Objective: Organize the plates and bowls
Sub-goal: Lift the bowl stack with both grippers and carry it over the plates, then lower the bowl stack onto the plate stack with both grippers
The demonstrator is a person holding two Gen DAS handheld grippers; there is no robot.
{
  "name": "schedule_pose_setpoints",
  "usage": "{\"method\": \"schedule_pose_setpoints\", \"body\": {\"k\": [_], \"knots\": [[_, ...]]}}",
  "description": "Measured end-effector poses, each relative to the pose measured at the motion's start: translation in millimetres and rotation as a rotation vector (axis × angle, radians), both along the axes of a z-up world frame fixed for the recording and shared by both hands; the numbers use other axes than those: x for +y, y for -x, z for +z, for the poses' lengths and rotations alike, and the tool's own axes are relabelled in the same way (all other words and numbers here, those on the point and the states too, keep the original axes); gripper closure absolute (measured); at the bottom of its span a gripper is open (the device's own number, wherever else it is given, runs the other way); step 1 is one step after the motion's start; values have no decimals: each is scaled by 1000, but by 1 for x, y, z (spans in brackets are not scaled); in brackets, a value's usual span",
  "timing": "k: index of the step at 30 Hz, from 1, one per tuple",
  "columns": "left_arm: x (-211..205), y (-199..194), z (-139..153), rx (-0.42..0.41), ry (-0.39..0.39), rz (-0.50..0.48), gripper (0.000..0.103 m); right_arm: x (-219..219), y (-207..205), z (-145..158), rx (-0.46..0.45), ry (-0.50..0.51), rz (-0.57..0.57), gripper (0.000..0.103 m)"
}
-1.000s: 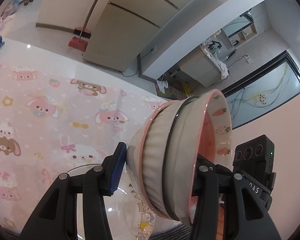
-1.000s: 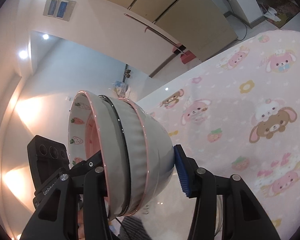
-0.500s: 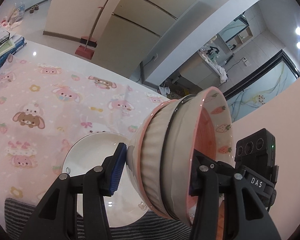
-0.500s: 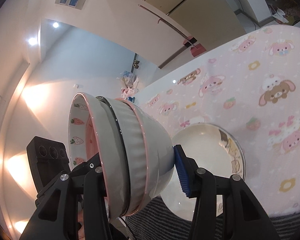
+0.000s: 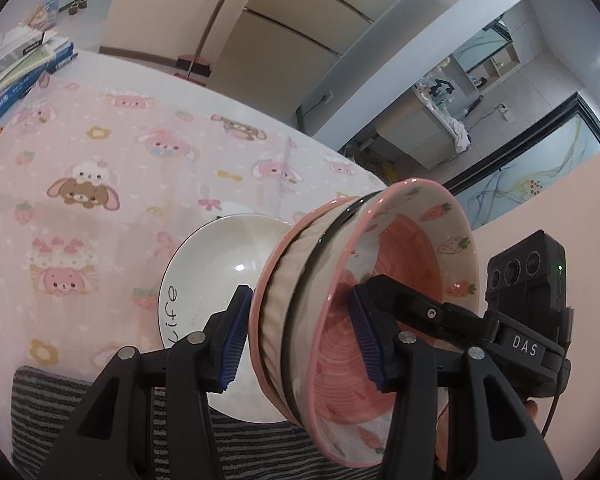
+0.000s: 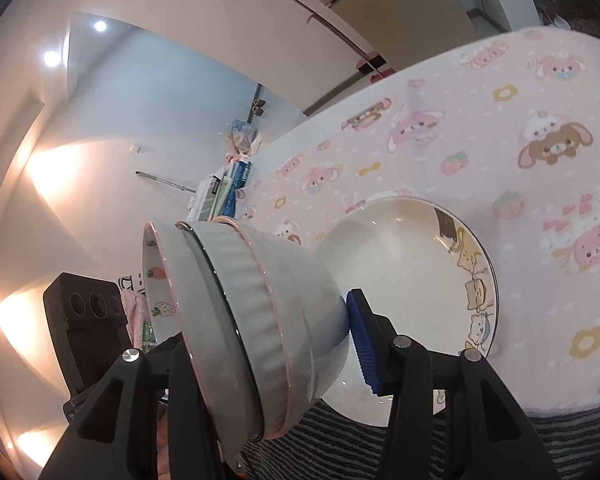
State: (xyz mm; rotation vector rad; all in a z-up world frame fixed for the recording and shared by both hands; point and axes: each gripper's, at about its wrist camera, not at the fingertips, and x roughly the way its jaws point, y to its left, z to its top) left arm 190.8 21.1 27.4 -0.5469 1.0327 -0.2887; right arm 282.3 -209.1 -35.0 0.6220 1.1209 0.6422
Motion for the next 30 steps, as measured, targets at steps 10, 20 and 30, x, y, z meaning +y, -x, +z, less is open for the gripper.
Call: {"method": "schedule_pose_setpoints", "body": {"k": [10,20,30], "knots": [[-4,-14,-40,86,-13,14,55,2,-13,-46,102,32,-1,53],[-9,-22,-64,131,-70,17,55,9,-19,-71,171,83,7,53],[-7,-22,-68,131,-63,10,55,10,-16,-68,147,122,14,53]]}}
